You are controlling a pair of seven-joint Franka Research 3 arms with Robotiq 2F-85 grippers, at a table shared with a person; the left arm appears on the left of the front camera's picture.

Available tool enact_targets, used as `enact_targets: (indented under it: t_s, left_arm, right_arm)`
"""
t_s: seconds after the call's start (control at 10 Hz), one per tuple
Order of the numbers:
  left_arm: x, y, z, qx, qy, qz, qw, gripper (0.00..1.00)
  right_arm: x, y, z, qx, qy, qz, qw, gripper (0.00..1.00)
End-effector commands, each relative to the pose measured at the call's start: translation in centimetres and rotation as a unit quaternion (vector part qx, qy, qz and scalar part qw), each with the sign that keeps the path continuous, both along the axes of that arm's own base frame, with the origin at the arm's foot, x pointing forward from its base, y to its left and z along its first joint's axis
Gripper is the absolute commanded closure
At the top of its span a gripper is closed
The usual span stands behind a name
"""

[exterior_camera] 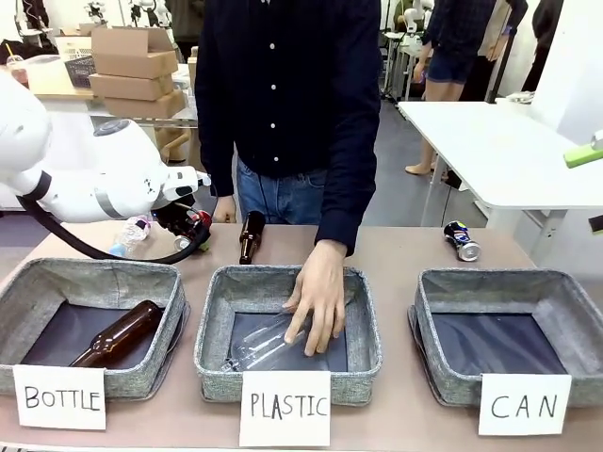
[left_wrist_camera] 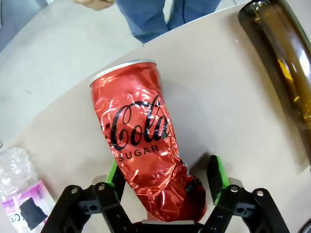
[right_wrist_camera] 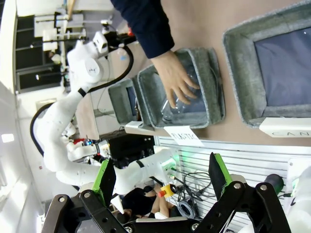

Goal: Sort the can waste into the basket.
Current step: Pick up the can waste from the table and place it in the right Fabric basket.

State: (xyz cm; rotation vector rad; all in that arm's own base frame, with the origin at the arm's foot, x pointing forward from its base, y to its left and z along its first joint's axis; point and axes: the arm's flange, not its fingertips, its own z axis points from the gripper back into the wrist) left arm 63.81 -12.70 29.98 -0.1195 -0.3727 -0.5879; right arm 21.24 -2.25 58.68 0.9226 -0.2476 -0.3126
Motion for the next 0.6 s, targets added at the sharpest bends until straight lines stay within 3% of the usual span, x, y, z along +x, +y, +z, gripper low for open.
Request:
enact_targets:
  t_s: [0.0, 0.2, 0.3, 0.5]
  left_arm:
    - [0.17, -0.03, 0.29, 0.007, 0.008, 0.0, 1.0, 1.0]
    - [0.19, 0.02, 0.39, 0.011, 0.006, 0.001, 1.0, 1.0]
    - [0.15, 0.03, 0.55, 0.01, 0.005, 0.002, 1.0, 0.84]
    - [0.07, -0.07, 0.82, 0.013, 0.002, 0.001, 1.0, 1.0]
  right_arm:
    - [0.03, 0.02, 0.14, 0.009, -0.008, 0.007, 1.0, 0.0]
    - [0.03, 0.02, 0.14, 0.009, -0.008, 0.007, 1.0, 0.0]
    - [0.03, 0.02, 0.14, 0.009, -0.008, 0.007, 1.0, 0.0]
    - [0.03, 0.02, 0.14, 0.009, -0.008, 0.007, 1.0, 0.0]
